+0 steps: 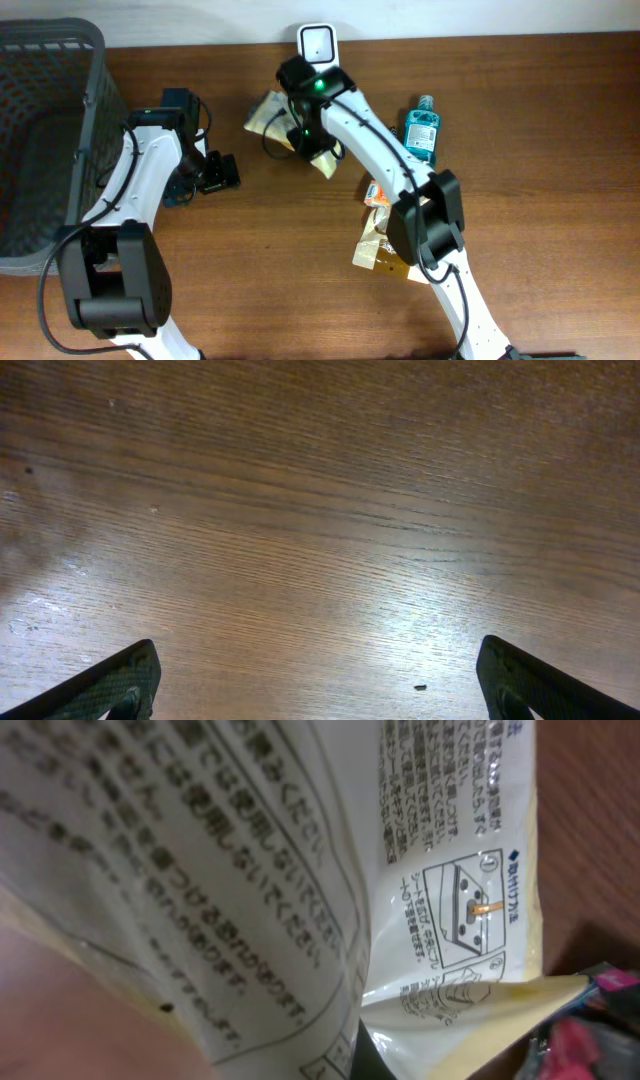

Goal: Scan the item barcode

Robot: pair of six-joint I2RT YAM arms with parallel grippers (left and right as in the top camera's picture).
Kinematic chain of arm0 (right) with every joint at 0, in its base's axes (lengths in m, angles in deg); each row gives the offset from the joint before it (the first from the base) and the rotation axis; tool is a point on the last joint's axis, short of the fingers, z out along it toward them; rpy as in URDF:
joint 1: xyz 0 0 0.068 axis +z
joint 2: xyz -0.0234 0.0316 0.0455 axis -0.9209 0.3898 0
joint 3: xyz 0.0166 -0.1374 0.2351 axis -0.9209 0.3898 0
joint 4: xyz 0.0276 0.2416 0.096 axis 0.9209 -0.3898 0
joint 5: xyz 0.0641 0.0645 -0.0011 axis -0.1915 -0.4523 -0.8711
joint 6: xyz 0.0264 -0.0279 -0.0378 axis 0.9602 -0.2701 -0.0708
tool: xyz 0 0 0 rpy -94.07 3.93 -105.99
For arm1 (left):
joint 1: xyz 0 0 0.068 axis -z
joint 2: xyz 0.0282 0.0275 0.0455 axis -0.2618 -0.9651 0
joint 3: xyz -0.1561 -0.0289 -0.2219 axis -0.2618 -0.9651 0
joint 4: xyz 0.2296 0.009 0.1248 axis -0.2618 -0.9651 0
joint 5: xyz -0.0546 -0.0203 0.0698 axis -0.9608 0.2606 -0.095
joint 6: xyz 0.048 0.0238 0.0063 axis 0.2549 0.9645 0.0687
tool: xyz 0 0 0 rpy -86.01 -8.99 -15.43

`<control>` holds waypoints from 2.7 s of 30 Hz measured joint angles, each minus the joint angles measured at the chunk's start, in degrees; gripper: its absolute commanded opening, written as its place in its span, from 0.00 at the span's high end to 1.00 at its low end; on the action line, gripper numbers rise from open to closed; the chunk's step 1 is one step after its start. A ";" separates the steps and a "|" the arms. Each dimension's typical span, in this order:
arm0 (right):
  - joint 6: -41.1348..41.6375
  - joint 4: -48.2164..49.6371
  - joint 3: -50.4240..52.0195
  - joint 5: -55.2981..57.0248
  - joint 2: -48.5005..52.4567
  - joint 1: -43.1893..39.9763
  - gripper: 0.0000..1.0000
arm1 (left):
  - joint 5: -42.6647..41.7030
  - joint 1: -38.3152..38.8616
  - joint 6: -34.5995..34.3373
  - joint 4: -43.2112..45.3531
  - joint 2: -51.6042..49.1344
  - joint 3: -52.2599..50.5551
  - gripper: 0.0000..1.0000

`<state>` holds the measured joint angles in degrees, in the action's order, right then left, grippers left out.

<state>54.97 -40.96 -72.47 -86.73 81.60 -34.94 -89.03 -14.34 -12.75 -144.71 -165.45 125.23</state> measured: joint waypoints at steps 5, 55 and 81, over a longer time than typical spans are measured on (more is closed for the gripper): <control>0.46 -5.60 -6.36 -15.10 -0.07 -1.25 0.96 | -0.02 0.00 0.00 -0.02 0.00 0.00 0.01; 12.68 -15.39 -13.49 -11.45 0.04 -10.60 0.28 | -0.02 0.00 0.00 -0.02 0.00 0.00 0.01; 16.55 -17.99 -22.12 16.15 -21.49 -32.00 0.02 | -24.52 15.87 -1.75 35.54 0.00 -0.52 0.27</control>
<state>71.52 -58.94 -94.59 -70.57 60.11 -66.93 -113.55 1.53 -14.50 -109.17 -165.45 124.71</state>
